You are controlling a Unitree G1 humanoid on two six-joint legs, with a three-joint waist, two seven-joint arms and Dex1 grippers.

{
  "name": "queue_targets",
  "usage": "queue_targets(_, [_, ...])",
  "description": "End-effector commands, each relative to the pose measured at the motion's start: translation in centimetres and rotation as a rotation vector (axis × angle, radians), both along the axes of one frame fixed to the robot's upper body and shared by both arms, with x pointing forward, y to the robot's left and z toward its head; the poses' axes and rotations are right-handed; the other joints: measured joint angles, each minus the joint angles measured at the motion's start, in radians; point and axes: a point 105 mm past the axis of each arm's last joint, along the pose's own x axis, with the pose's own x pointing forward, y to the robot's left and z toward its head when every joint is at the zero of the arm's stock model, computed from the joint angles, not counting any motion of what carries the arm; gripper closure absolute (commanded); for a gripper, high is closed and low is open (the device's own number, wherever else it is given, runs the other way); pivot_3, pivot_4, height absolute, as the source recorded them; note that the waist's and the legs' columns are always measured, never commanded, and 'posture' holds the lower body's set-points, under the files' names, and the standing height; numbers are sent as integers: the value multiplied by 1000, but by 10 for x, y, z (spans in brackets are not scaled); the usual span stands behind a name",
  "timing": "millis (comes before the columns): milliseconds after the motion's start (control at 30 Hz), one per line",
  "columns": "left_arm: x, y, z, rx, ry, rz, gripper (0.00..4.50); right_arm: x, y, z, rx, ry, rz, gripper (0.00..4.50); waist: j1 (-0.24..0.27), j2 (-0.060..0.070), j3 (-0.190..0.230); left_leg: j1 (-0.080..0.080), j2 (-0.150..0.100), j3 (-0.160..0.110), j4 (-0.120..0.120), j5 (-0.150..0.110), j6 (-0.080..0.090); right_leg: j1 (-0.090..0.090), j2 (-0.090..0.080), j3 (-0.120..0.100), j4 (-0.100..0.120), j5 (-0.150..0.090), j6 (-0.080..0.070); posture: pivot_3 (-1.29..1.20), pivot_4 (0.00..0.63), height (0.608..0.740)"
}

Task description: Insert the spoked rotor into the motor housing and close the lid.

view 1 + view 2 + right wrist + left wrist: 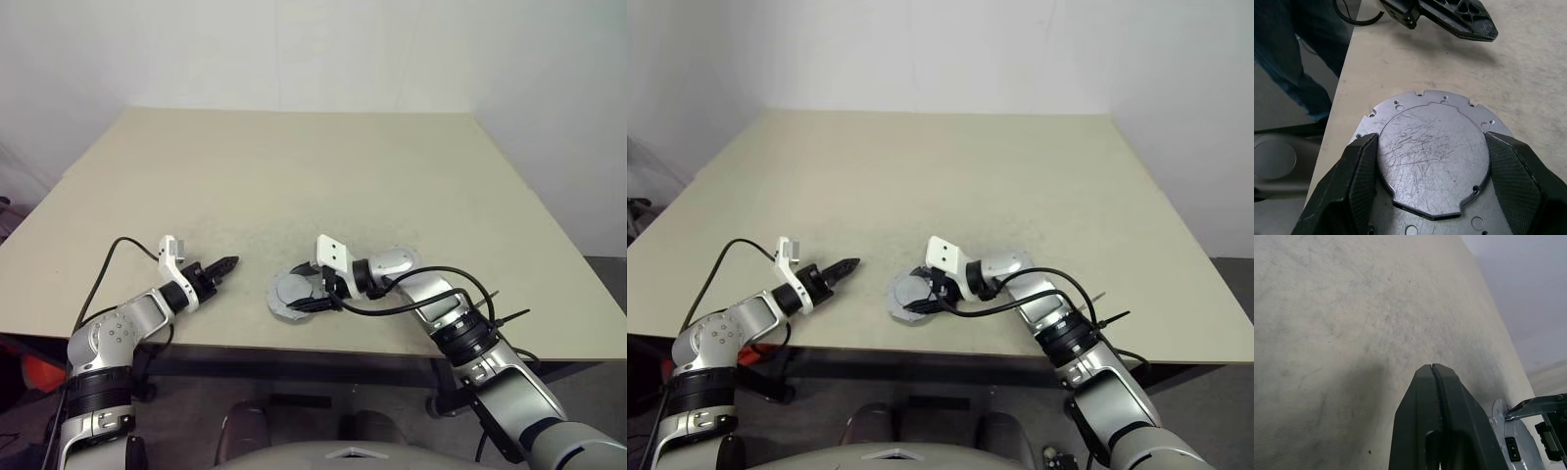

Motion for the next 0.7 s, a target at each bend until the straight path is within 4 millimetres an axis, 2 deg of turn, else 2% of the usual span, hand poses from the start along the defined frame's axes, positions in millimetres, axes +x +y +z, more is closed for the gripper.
queue_targets(33, [2,1,13,6,-51,-2,4492,-4,-6,-8,-33,28,21,1547,0,0,0,0,0,0,0,0,0,0,0,0,0,0,0,0,0,740])
queue_targets(200, [1,-8,15,-22,-49,-33,4492,-3,-8,-12,-44,30,16,1547,0,0,0,0,0,0,0,-1,1,0,0,0,0,0,0,0,0,740])
queue_targets(500, [-5,-57,42,-119,-108,-225,4496,-1,-8,-13,-52,21,13,1547,1,0,0,1,0,0,1,-1,1,2,-2,0,0,0,0,0,0,740])
queue_targets(700, [-15,-63,41,-164,-87,-278,4496,0,-9,-14,-53,14,4,1547,0,0,0,1,0,0,1,-1,1,2,-2,0,0,0,0,0,0,740])
